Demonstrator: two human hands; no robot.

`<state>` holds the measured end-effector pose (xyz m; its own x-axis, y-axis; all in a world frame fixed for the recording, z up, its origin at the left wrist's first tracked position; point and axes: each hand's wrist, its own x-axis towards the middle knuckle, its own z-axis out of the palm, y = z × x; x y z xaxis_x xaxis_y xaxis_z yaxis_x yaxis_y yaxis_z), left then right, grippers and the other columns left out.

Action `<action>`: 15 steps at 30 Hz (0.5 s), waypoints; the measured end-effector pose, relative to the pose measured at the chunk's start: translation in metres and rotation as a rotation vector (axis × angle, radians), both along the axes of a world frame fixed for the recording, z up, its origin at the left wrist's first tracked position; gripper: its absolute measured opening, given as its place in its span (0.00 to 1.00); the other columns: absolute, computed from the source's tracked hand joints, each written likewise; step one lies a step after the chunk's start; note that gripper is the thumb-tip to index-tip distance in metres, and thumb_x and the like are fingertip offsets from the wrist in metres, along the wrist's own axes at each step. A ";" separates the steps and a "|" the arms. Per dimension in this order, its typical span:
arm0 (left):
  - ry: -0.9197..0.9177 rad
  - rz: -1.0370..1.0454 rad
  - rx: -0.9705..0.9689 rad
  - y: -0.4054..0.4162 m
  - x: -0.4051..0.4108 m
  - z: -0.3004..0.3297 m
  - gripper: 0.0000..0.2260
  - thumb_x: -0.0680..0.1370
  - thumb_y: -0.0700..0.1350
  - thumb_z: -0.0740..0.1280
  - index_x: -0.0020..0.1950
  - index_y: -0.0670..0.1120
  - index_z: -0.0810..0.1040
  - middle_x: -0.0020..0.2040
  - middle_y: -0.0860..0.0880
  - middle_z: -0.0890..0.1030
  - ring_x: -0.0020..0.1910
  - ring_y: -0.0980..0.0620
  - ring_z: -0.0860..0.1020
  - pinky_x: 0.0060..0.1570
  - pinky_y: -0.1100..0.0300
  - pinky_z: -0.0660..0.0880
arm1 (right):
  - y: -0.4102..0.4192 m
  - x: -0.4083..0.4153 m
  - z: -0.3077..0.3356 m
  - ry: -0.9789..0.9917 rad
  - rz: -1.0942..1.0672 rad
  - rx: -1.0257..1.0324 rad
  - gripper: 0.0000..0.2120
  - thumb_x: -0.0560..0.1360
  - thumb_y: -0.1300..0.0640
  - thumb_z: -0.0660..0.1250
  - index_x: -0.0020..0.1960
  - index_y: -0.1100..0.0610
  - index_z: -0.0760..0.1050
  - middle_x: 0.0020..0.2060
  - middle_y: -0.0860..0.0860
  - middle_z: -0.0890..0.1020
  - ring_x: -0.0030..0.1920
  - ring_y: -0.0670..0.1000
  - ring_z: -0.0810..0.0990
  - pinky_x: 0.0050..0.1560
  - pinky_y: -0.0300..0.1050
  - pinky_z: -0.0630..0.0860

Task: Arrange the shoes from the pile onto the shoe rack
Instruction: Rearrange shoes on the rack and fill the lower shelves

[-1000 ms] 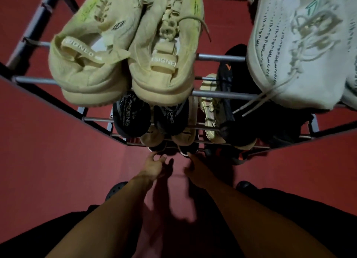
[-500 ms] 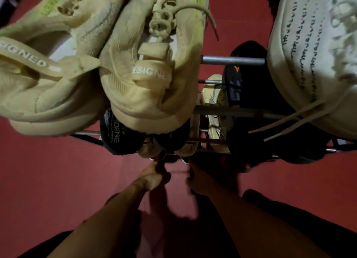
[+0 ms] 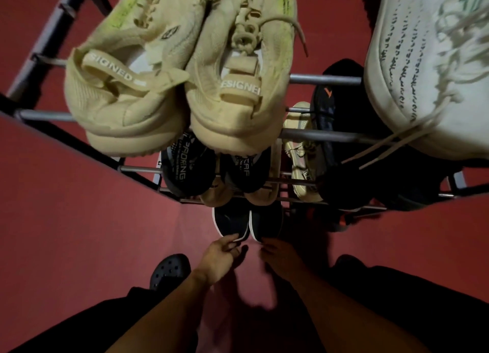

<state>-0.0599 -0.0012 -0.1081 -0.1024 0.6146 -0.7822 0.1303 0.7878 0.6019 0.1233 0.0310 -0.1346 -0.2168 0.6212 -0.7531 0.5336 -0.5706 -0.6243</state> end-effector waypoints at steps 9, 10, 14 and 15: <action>-0.023 0.507 0.079 0.042 0.005 -0.012 0.06 0.79 0.36 0.68 0.56 0.42 0.77 0.52 0.44 0.81 0.55 0.41 0.80 0.59 0.46 0.77 | 0.035 -0.021 -0.010 0.206 -0.734 -0.098 0.16 0.73 0.62 0.74 0.59 0.56 0.77 0.52 0.54 0.82 0.50 0.53 0.82 0.42 0.42 0.77; -0.016 0.512 0.078 0.046 0.002 -0.016 0.05 0.80 0.37 0.68 0.54 0.42 0.75 0.51 0.42 0.81 0.55 0.39 0.80 0.58 0.46 0.77 | 0.039 -0.020 -0.013 0.184 -0.715 -0.084 0.17 0.72 0.60 0.74 0.59 0.57 0.77 0.53 0.54 0.82 0.51 0.53 0.82 0.43 0.42 0.78; 0.061 0.523 0.110 0.055 -0.006 -0.028 0.13 0.79 0.38 0.70 0.57 0.42 0.67 0.50 0.41 0.80 0.45 0.43 0.80 0.45 0.51 0.78 | 0.050 -0.015 -0.022 0.084 -0.687 -0.004 0.07 0.73 0.58 0.74 0.50 0.56 0.79 0.52 0.56 0.84 0.53 0.57 0.83 0.56 0.55 0.79; 0.072 0.516 0.137 0.056 -0.006 -0.023 0.14 0.78 0.37 0.70 0.57 0.43 0.65 0.47 0.46 0.79 0.42 0.48 0.79 0.42 0.58 0.78 | 0.053 -0.015 -0.023 0.055 -0.684 0.038 0.06 0.73 0.58 0.74 0.48 0.54 0.79 0.51 0.56 0.84 0.52 0.57 0.83 0.56 0.56 0.79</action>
<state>-0.0654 0.0553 -0.1314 -0.4685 0.5659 -0.6784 -0.2080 0.6756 0.7073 0.1083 0.0840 -0.1578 0.1965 0.6581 -0.7269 0.0279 -0.7448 -0.6668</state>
